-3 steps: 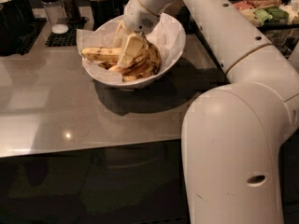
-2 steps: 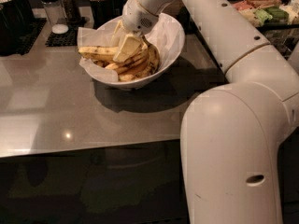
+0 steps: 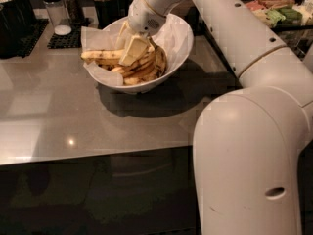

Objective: Pick banana from white bowl

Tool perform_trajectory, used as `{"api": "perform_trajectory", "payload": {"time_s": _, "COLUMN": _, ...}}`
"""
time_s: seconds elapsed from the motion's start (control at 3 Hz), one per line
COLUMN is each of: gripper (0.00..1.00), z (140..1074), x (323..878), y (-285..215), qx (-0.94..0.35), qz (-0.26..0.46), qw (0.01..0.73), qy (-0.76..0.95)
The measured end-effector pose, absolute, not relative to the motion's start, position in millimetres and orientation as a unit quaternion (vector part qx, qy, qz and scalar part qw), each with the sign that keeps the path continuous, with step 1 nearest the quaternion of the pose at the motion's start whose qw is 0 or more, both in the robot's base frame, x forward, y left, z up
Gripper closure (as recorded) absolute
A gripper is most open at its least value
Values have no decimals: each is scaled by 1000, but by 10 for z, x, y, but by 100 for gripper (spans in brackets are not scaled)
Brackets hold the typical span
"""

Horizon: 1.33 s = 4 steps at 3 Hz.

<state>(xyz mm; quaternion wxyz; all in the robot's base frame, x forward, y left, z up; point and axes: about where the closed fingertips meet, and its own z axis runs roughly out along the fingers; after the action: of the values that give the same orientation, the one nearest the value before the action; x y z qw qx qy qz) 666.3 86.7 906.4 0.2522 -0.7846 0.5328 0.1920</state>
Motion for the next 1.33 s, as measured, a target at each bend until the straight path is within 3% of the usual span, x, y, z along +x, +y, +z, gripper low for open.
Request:
{"api": "perform_trajectory", "payload": {"time_s": 0.33, "gripper": 100, "z": 9333, "x": 6418, "y": 800, "qx": -788, "qz": 198, "qw": 304, "qy": 498}}
{"api": "perform_trajectory", "payload": {"time_s": 1.0, "gripper": 100, "z": 10167, "x": 5403, "y": 639, "qx": -756, "qz": 160, "qw": 441, "qy": 456}}
{"api": "perform_trajectory", "payload": {"time_s": 1.33, "gripper": 100, "z": 10160, "x": 4939, "y": 557, "qx": -732, "qz": 151, "qw": 469, "qy": 472}}
